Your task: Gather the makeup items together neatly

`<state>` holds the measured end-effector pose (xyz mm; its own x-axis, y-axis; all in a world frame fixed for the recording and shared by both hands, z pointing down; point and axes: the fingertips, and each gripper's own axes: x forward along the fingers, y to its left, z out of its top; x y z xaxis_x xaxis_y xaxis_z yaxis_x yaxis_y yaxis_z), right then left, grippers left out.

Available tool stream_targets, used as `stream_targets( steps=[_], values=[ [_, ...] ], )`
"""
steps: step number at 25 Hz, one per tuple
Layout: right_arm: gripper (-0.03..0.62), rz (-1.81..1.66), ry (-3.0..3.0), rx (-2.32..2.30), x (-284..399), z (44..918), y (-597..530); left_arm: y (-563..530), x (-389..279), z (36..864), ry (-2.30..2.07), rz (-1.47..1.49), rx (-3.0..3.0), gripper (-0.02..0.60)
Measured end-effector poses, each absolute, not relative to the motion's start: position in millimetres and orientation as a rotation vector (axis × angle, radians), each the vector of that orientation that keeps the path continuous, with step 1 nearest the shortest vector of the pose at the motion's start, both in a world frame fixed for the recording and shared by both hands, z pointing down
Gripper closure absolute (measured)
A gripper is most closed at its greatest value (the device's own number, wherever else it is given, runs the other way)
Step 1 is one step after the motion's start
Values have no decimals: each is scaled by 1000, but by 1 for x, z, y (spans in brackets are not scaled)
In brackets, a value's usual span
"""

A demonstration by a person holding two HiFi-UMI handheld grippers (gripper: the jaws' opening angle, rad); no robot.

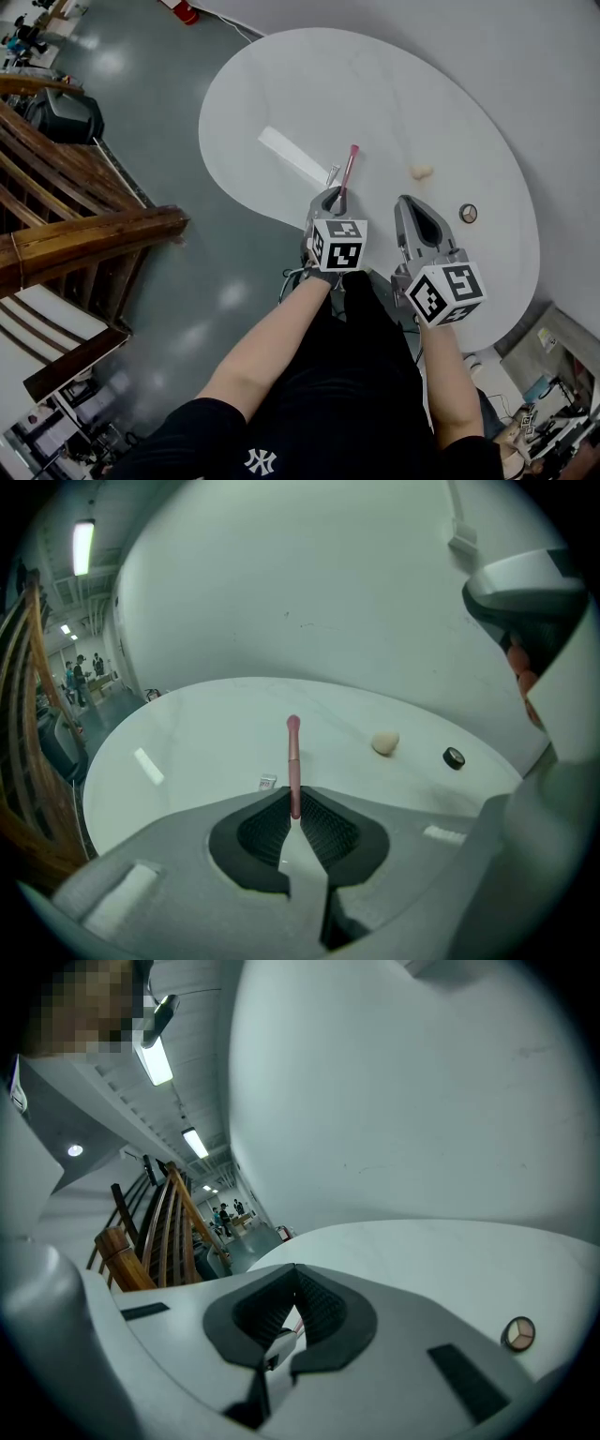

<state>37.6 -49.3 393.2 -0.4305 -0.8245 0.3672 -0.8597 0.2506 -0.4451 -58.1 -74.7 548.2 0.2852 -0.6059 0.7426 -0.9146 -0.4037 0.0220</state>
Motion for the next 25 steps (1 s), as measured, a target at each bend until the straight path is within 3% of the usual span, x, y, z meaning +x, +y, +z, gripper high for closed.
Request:
stream_targets(
  steps=[25],
  values=[
    [580,959,-2397,1661,21,404,-40,-53,-80,585,-1277,1030,2095,543]
  ],
)
